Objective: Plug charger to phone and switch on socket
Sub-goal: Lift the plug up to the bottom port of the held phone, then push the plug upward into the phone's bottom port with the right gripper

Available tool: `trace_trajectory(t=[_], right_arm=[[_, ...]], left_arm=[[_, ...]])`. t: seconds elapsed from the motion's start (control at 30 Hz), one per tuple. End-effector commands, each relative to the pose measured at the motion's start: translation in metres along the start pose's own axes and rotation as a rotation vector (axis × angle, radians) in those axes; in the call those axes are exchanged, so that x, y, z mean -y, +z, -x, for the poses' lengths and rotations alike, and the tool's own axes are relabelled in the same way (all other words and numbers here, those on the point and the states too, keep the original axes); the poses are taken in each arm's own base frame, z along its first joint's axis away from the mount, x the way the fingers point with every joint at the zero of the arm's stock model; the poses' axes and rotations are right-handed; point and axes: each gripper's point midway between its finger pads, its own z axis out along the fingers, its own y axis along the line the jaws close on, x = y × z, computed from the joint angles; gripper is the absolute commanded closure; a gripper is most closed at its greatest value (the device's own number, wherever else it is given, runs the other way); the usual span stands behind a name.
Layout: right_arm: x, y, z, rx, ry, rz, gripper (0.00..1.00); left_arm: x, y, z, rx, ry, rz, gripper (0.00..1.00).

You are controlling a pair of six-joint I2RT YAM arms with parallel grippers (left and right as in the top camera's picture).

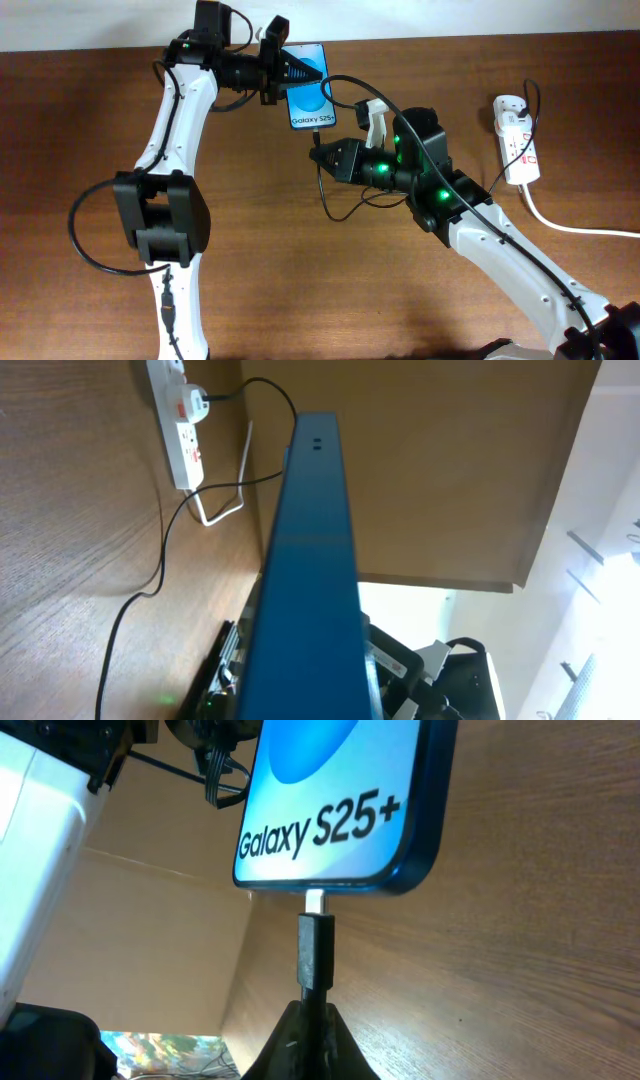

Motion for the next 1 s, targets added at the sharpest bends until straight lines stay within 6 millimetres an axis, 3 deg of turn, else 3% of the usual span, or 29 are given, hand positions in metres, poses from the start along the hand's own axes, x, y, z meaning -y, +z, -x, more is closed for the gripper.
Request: trace_trajectory(t=[0.0,0.4,0.73,0.97], right_arm=[[-0.0011,-0.0004,0.0049,0.014,-0.012,0.004,0.96],[-0.0063,-0.0004,-0.0013,-0.021,-0.012,0.034,0.96],[0.0030,-0.0004,-0.0024,-0.018,0.010,-0.008,0.96],[-0.0065,-0.0006,-0.0027,-0.029,-0.009,0.037,0.96]], left_arm=[[0.0140,0.0004,-0.0041,-0.022,0.051,-0.046,1.00],[0.0055,-0.0048,0.0022,0.011,0.052,0.001,1.00],[0.0100,-0.0049,-0.0001,-0.001,0.052,-0.025,1.00],[0.0082,-0.0054,0.0028,0.008,0.078,-0.011,1.00]])
